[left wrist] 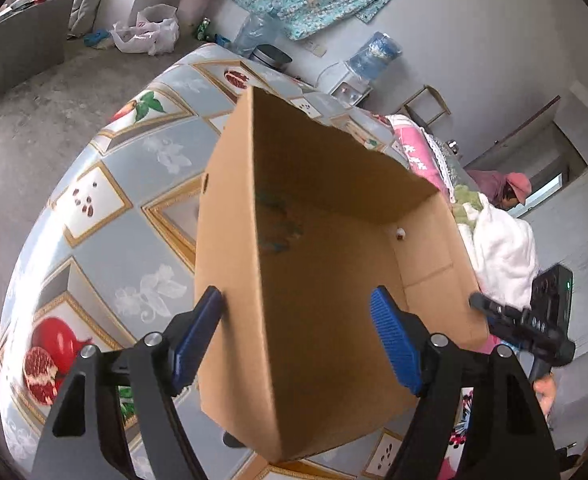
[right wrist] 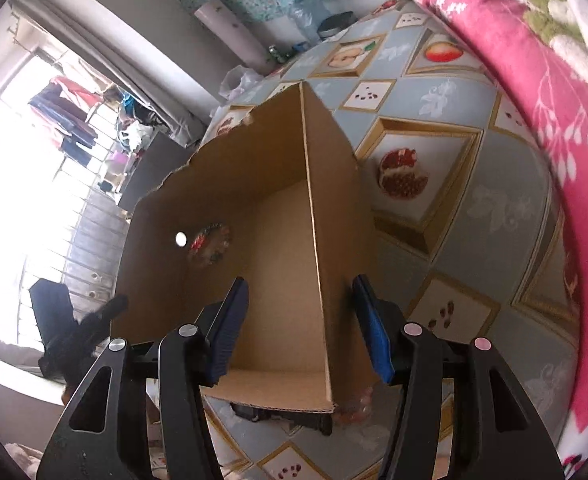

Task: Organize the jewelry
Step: 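Open the left tool to drop the bracelet into the box, then move the right tool to the purple smartwatch and close on its face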

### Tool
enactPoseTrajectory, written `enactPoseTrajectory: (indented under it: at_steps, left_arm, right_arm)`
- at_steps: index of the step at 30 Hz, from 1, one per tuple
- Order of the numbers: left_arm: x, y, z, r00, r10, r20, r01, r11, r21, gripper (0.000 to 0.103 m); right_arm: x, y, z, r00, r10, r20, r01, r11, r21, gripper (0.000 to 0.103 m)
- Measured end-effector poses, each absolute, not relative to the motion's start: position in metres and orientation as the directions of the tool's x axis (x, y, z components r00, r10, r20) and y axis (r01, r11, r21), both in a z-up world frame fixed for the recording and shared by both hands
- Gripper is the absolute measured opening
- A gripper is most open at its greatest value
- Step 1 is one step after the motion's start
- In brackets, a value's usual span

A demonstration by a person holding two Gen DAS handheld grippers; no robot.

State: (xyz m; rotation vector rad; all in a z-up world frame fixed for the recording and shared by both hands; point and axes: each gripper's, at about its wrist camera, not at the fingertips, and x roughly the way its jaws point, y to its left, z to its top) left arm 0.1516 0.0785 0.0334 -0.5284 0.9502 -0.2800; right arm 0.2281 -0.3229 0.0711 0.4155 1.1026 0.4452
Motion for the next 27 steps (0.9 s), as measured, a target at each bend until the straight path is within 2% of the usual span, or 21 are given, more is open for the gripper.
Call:
enactPoseTrajectory:
  at_steps: [11,16,19,21,23,27]
  left_arm:
    - [0.158,0.073,0.036,0.591,-0.41,-0.694,0.053,0.879,-0.474,0.074]
    - [0.127,0.081,0.055,0.674,-0.359,-0.646,0.081,0.905,-0.418,0.075]
    - [0.095,0.085,0.067,0.71,-0.34,-0.616,0.127,0.923,-0.362,0.077]
    - [0.077,0.084,0.068,0.715,-0.327,-0.617,0.146,0.934,-0.326,0.079]
    - [0.061,0.081,0.061,0.7,-0.313,-0.642,0.151,0.944,-0.295,0.08]
    - [0.047,0.067,0.033,0.656,-0.291,-0.696,0.156,0.955,-0.253,0.08]
  right_arm:
    - [0.23,-0.329,0.07,0.435,0.518,-0.736,-0.094,0.84,0.535,0.053]
    - [0.198,-0.348,0.096,0.569,0.444,-0.692,-0.105,0.874,0.475,0.053]
    - [0.165,-0.349,0.112,0.621,0.44,-0.649,-0.173,0.884,0.433,0.054]
    - [0.146,-0.34,0.112,0.616,0.449,-0.648,-0.234,0.889,0.394,0.06]
    - [0.133,-0.322,0.106,0.575,0.473,-0.668,-0.3,0.881,0.366,0.064]
    - [0.118,-0.264,0.071,0.422,0.488,-0.764,-0.476,0.837,0.272,0.064]
